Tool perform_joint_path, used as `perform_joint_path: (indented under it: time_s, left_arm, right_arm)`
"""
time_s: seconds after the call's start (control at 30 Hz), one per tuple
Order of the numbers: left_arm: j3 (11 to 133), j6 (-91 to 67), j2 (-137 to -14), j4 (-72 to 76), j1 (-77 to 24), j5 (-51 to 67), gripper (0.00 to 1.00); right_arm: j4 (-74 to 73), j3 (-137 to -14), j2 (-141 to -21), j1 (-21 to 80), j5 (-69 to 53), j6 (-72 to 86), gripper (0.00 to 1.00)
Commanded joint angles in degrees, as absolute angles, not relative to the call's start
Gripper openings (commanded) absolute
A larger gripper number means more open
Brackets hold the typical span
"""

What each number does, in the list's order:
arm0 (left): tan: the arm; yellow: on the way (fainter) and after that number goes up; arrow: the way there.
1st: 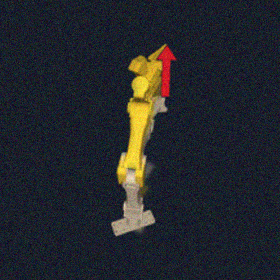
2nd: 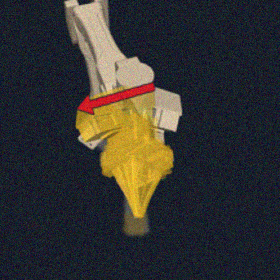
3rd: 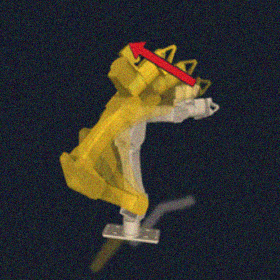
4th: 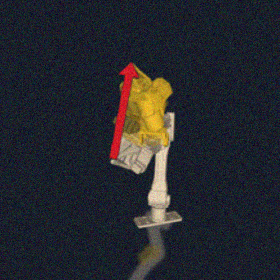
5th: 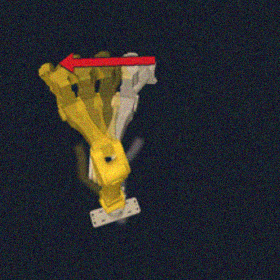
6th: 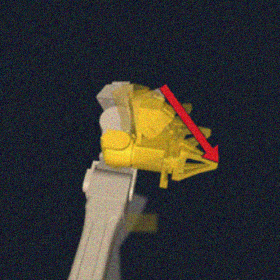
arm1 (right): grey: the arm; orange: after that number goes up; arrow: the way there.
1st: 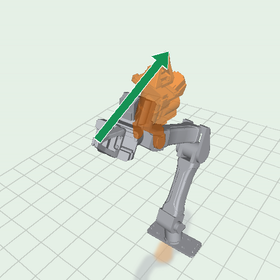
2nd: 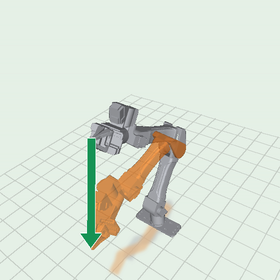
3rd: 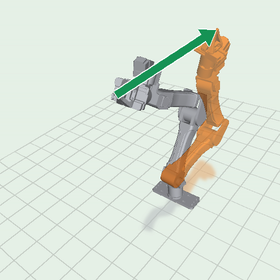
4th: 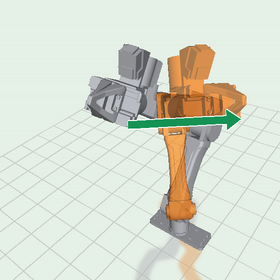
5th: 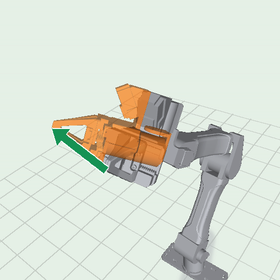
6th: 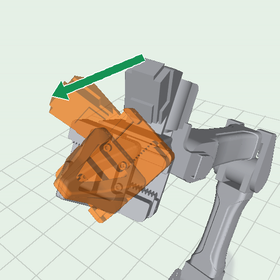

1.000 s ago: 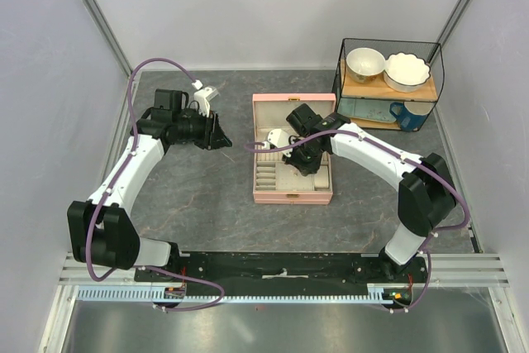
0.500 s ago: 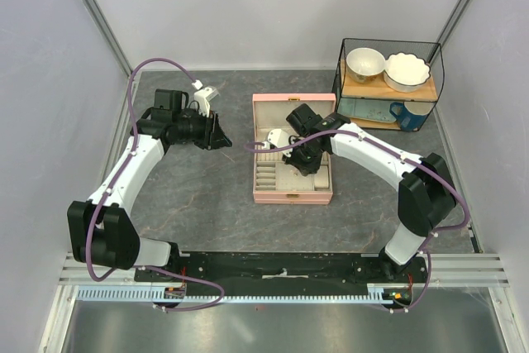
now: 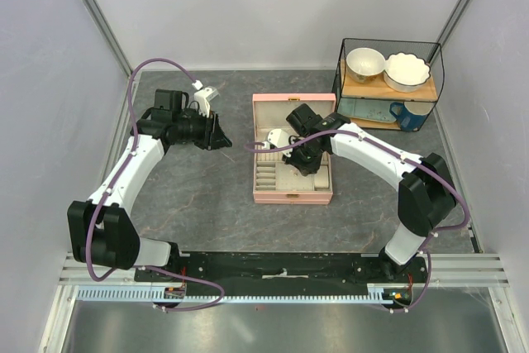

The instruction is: Organize the mixed jewelry

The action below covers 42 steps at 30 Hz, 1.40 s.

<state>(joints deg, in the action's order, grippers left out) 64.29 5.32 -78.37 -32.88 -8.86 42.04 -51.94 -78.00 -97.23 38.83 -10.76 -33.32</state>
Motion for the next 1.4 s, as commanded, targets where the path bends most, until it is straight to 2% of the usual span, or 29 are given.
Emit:
perform_joint_path:
  time_s: [0.0,1.0,1.37]
  left_arm:
    - [64.2,7.4,-78.0,-31.2,-9.1,42.4,0.33]
    - [63.9,7.4,-78.0,-31.3,-9.1,42.5,0.32]
    - [63.8,7.4,-77.9,-31.3,-9.1,43.0,0.32]
  right_arm:
    - [-51.4,-77.5,-96.6,38.7,-12.1,-34.4,0.02]
    - [-51.2,-78.7,-98.3,38.7,-12.1,-34.5,0.02]
    - [-51.6,-80.9,-99.1,38.7,-10.7,-34.3,0.06]
